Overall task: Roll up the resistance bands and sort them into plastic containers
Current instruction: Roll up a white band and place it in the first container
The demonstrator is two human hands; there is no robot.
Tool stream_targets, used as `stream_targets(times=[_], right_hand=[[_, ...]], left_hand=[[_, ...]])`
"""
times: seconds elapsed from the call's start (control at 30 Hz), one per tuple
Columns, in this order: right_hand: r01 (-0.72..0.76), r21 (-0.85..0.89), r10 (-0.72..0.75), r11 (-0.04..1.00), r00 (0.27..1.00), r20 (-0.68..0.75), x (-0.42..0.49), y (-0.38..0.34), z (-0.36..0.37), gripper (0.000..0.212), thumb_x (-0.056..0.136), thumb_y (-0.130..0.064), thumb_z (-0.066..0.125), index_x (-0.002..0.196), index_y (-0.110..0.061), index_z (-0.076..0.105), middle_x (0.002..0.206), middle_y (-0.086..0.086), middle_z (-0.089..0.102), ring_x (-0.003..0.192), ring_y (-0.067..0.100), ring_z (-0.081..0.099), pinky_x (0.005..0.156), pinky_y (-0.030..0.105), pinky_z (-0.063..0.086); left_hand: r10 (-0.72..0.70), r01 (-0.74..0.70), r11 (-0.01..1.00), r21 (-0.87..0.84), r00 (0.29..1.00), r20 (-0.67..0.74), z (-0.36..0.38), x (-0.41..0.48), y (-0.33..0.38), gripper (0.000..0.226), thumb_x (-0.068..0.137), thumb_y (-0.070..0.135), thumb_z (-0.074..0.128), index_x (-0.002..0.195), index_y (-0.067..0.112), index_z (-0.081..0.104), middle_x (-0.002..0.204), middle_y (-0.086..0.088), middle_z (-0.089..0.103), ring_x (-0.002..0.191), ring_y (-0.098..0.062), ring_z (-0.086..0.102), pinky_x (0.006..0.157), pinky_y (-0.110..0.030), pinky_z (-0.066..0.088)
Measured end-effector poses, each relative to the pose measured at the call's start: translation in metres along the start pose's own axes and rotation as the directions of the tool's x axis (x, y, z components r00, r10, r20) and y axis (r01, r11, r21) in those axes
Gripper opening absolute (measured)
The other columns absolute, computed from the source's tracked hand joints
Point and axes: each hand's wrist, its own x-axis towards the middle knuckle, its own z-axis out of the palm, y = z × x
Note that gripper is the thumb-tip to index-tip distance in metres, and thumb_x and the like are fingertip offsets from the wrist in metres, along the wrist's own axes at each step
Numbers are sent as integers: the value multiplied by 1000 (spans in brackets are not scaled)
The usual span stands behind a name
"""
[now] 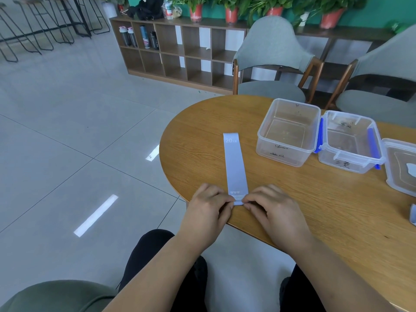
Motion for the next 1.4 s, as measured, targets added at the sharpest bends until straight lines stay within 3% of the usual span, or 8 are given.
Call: stream_targets(times=[0.27,0.67,0.8,1.07,1.23,1.4], right_hand=[[-38,-50,38,998,999,-11,3,-1,4,6,95,-27,75,101,-28,76,100,-18,61,94,8,59,74,27,50],[-67,-85,67,994,998,-5,5,0,7,13,94,-27,75,107,-28,74,100,-15,64,94,12,62,75,32,53],[-82,-85,81,993,997,-22,7,-2,7,5,96,-28,73,100,-28,74,97,-14,62,91,11,62,73,31,53],[-123,-105,122,987,992,-24,7,-5,9,14,92,-29,76,106,-26,76,98,-13,58,90,11,60,73,29,53],[-161,-114,161,980,987,-10,10,-6,8,17,92,-23,77,109,-27,78,96,-13,64,91,12,63,74,26,50],[-214,-60,216,975,976,19,15,-8,3,13,92,-25,77,102,-31,72,92,-17,65,86,5,61,73,31,55]], left_hand=[[10,-10,1000,18,1000,5,-2,5,3,7,102,24,65,102,21,71,95,12,65,92,-15,53,78,-37,50],[-19,18,999,37,1000,7,0,5,2,13,99,23,69,109,22,76,98,11,65,97,-16,55,81,-36,52],[10,-10,999,38,1000,-11,-3,10,3,7,97,18,72,102,22,72,92,12,66,89,-16,55,78,-34,51],[-15,16,997,72,1000,-18,2,9,4,7,95,20,72,101,19,74,93,9,66,92,-18,56,80,-36,52],[-44,46,995,91,999,-25,1,12,6,10,92,15,75,102,19,76,91,9,69,88,-16,57,78,-29,50],[-80,80,993,88,997,-1,-2,16,7,6,92,18,74,95,23,71,86,13,68,85,-13,55,73,-25,46]])
